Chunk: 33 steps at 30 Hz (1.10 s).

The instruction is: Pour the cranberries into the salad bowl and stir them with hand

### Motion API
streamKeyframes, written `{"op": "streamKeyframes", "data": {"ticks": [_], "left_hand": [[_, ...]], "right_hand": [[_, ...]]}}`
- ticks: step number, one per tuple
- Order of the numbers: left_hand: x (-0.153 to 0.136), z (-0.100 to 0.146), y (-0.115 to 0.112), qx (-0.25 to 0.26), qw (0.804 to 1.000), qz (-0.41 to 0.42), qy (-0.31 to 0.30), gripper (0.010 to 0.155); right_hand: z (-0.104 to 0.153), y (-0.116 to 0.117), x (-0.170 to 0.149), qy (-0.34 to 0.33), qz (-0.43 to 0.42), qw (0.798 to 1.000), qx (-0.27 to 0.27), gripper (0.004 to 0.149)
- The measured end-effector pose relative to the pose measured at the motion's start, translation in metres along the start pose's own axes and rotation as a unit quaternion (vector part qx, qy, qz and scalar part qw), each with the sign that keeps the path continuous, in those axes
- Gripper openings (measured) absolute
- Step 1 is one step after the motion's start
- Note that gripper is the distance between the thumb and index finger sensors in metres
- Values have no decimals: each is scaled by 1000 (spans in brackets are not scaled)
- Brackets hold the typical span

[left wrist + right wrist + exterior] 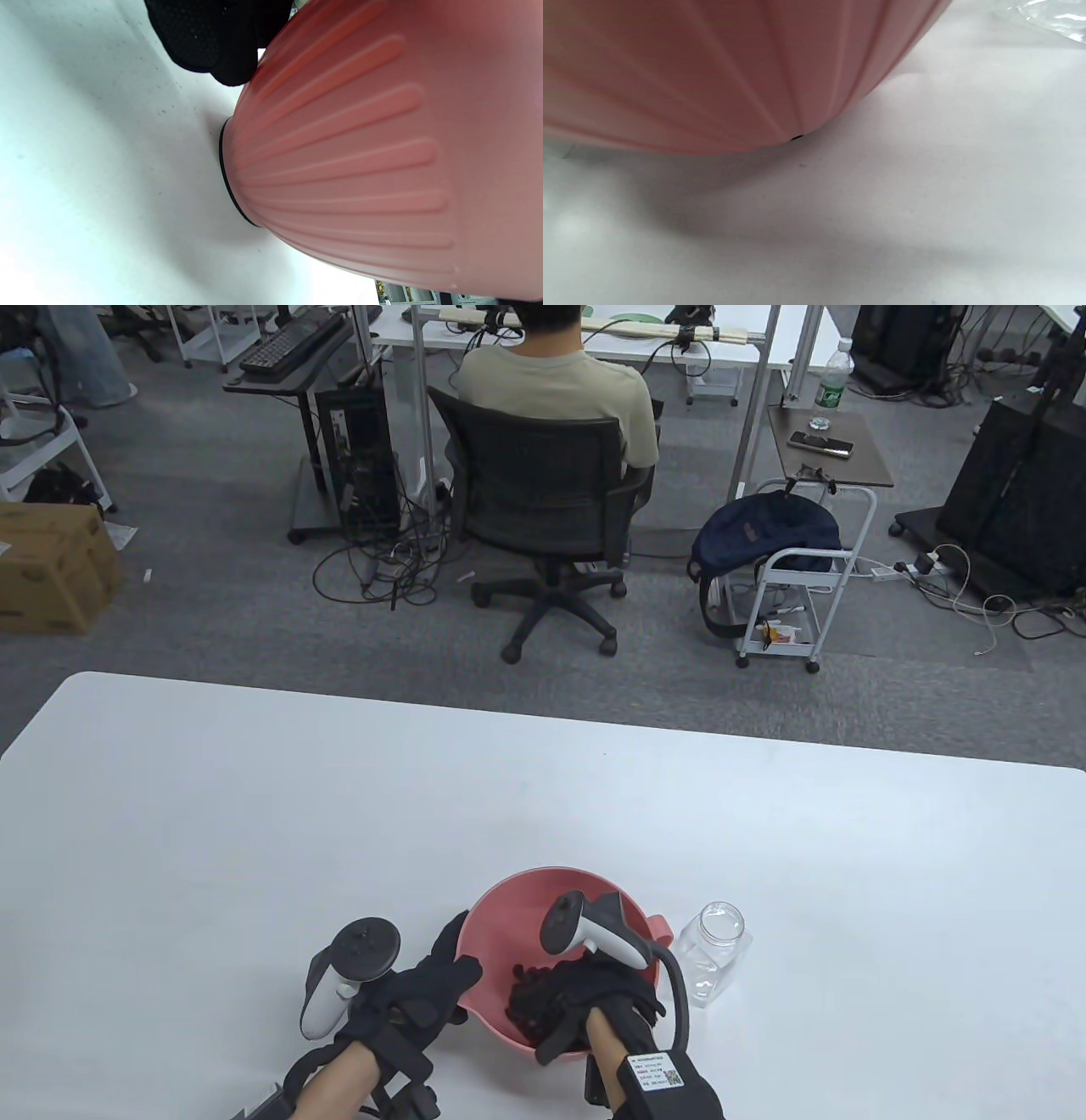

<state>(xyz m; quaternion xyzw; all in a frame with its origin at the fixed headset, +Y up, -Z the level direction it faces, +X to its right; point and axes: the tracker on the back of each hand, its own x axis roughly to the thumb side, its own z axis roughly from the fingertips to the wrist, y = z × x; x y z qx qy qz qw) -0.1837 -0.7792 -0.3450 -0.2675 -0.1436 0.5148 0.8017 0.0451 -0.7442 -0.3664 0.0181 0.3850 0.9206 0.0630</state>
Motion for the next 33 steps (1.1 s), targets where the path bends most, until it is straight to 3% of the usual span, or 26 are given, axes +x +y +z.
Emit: {"op": "streamKeyframes", "data": {"ticks": [10,19,33], "left_hand": [[0,0,0,-2,1000,-2,-2,76],[-1,0,0,0,1000,-3,-3,76],[-1,0,0,-1,1000,-2,-2,76]], "right_hand": [[2,0,3,-25,14,1000,-13,51],[5,-2,3,-57,-7,998,-19,64],[6,0,6,-24,20,999,-7,70]]}}
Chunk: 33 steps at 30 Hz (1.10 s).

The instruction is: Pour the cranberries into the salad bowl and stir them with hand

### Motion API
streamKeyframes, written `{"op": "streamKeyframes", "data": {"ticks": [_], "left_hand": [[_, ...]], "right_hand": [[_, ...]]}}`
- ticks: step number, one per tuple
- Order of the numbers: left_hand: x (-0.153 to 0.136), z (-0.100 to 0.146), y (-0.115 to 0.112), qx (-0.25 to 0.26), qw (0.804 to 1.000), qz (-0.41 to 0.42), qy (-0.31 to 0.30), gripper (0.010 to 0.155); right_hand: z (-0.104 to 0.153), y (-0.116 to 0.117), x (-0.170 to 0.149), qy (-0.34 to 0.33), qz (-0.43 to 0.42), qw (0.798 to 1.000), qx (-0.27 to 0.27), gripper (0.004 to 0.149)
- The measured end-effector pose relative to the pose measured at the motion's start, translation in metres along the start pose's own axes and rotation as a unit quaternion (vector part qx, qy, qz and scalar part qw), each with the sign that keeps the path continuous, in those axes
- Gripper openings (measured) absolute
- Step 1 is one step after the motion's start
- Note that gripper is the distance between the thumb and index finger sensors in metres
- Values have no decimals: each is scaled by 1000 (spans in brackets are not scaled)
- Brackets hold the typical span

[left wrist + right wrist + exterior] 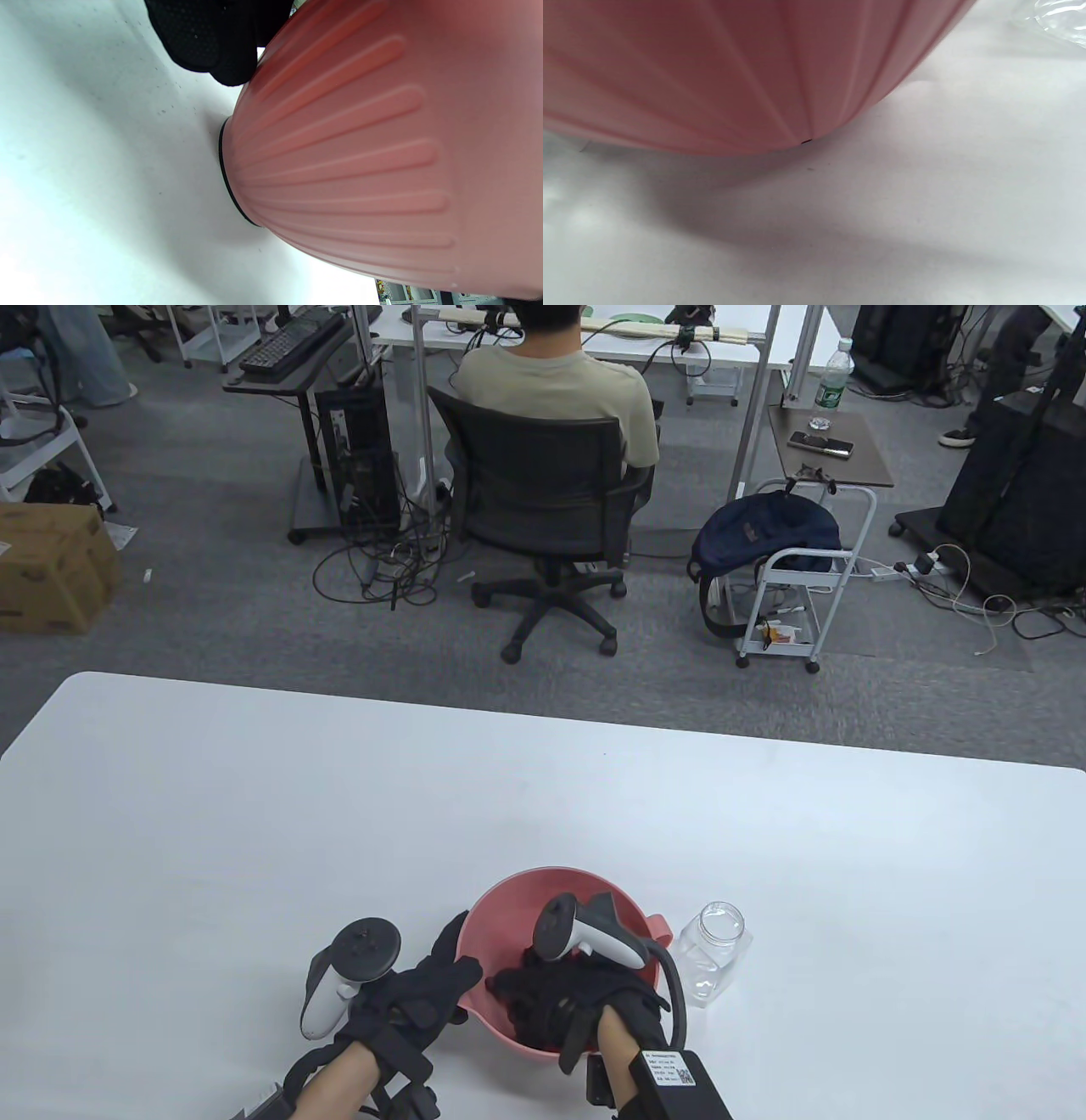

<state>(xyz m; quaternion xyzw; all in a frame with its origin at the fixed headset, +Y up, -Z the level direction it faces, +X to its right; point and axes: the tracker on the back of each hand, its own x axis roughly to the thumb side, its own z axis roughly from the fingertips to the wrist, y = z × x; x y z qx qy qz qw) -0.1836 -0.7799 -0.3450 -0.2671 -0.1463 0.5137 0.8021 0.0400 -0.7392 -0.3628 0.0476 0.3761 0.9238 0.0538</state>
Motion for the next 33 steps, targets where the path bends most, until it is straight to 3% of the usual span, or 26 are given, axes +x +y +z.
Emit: {"op": "streamKeyframes", "data": {"ticks": [21,28,33], "left_hand": [[0,0,0,0,1000,4,2,75],[1,1,1,-1,1000,4,2,76],[1,1,1,-1,1000,4,2,75]], "right_hand": [[1,0,3,40,14,999,5,97],[1,-2,1,59,16,998,-10,95],[2,-3,1,66,25,997,-18,86]]}}
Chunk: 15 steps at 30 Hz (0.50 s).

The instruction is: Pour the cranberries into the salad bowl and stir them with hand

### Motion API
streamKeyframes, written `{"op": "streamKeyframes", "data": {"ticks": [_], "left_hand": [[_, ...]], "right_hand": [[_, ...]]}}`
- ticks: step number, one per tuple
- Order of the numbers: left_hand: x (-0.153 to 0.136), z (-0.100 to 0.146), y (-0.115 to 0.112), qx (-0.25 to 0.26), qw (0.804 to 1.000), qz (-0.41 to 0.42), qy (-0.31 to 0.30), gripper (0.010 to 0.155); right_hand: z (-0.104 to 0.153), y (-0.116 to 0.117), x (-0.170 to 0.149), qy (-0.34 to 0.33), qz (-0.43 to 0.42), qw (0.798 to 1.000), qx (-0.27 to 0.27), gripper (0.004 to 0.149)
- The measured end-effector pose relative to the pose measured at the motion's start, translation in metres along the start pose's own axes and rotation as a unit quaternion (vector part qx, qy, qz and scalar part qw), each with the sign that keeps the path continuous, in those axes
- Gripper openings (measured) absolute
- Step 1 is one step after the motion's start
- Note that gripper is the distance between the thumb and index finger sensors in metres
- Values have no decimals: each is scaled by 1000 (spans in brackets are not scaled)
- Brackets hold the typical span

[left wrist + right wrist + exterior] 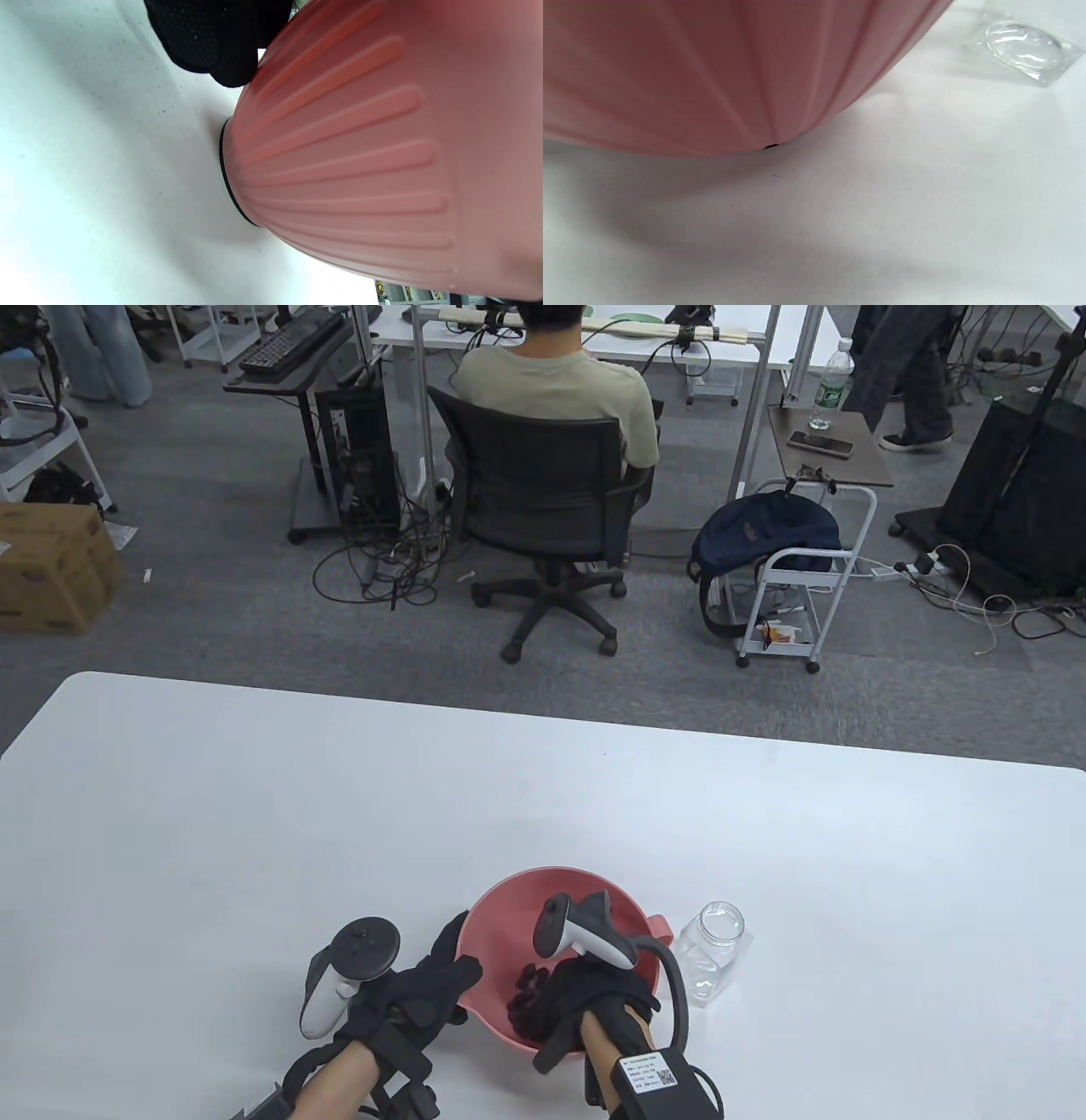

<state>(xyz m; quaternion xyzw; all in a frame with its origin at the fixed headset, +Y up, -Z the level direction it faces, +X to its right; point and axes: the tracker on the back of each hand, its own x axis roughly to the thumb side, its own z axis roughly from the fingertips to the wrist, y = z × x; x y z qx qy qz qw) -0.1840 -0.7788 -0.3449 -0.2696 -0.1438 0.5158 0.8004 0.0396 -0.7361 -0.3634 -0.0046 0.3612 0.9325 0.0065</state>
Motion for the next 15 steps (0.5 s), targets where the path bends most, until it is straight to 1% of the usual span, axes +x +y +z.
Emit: {"op": "streamKeyframes", "data": {"ticks": [5,7,9,11,15], "left_hand": [[0,0,0,-1,1000,0,0,76],[0,0,0,-1,1000,0,0,75],[0,0,0,0,1000,-1,-1,76],[0,0,0,-1,1000,-1,-1,76],[0,0,0,-1,1000,-1,-1,76]], "right_hand": [[-1,1,1,-14,0,1000,17,67],[-2,2,2,-29,-2,999,29,58],[-3,3,1,-21,8,999,31,51],[-4,4,2,-18,13,999,36,46],[-4,4,2,-26,9,999,29,44]]}}
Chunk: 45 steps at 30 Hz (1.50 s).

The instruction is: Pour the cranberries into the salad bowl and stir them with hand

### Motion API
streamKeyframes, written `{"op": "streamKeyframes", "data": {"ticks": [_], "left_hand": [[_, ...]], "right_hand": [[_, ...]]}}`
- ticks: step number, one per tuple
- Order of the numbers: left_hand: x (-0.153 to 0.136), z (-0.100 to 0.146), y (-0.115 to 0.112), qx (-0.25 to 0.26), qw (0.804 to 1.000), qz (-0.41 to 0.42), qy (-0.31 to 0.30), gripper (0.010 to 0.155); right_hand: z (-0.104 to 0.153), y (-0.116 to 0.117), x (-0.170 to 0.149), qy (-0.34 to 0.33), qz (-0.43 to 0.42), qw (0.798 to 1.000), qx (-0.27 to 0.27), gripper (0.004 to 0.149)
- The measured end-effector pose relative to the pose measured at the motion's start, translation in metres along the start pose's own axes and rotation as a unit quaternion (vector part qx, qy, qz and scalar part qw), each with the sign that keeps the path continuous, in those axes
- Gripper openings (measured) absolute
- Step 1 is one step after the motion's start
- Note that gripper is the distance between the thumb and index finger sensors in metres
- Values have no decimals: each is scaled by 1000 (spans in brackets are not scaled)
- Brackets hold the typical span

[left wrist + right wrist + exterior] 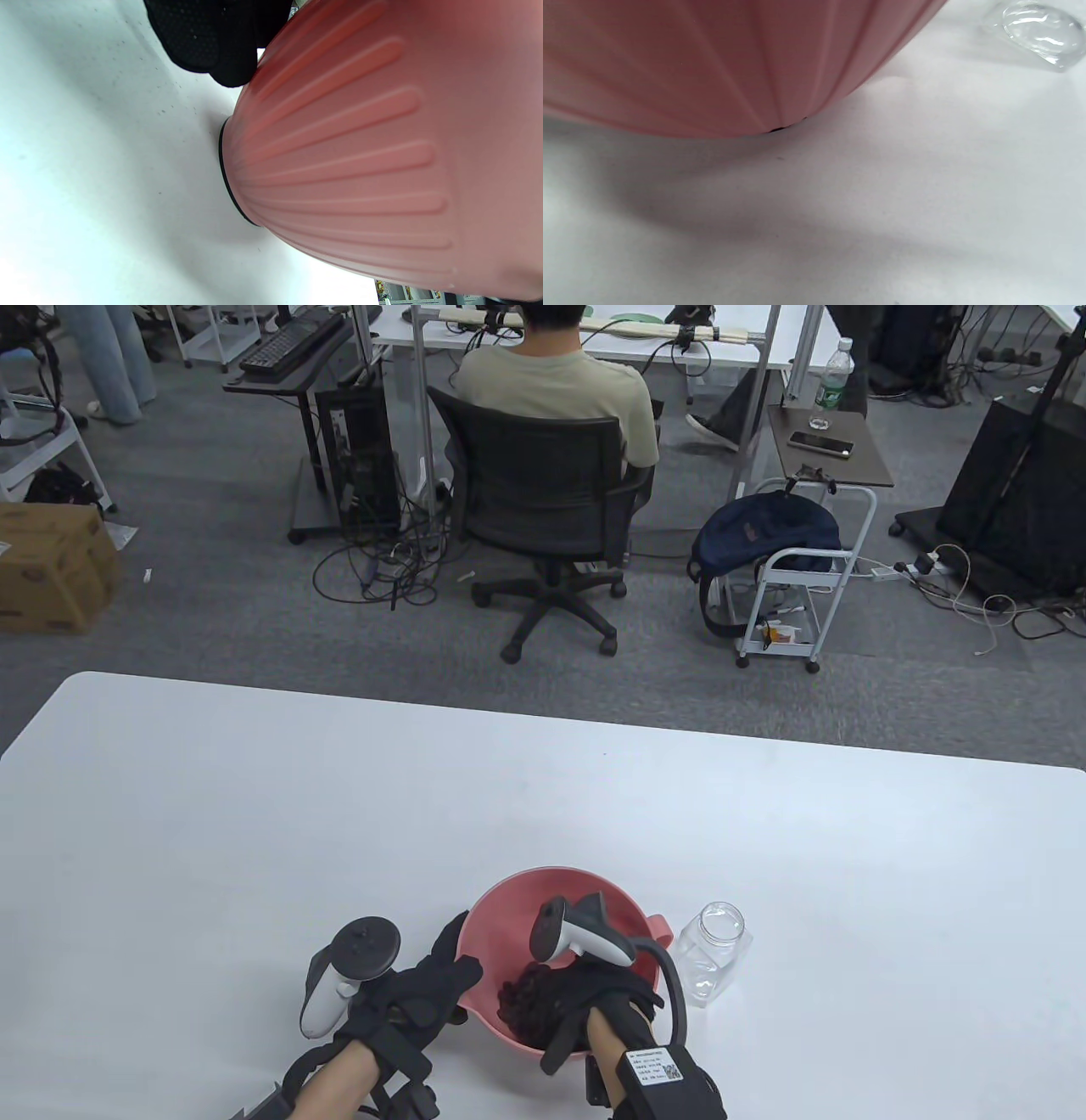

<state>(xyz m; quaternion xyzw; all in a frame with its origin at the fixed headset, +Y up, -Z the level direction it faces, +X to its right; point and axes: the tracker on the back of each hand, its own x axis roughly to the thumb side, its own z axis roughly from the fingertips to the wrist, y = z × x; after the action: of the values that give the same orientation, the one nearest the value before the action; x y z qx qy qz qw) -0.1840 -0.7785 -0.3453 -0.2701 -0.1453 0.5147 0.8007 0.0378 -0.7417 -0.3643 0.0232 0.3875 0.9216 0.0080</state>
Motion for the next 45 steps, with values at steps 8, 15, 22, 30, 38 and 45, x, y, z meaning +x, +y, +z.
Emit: {"op": "streamKeyframes", "data": {"ticks": [8,15,22,30,38,45], "left_hand": [[0,0,0,-1,1000,0,0,76],[0,0,0,-2,1000,0,0,76],[0,0,0,-2,1000,0,0,76],[0,0,0,-2,1000,-1,-1,76],[0,-1,0,-3,1000,0,0,76],[-1,-1,1,-6,1000,2,2,76]], "right_hand": [[3,-2,0,-34,-21,999,-17,48],[5,-3,-1,-59,-40,997,-26,60],[3,-3,-1,-65,-47,996,-32,64],[4,-1,-2,-54,-37,997,-29,68],[4,0,-1,-45,-36,997,-44,76],[3,-1,-2,-37,-49,997,-42,88]]}}
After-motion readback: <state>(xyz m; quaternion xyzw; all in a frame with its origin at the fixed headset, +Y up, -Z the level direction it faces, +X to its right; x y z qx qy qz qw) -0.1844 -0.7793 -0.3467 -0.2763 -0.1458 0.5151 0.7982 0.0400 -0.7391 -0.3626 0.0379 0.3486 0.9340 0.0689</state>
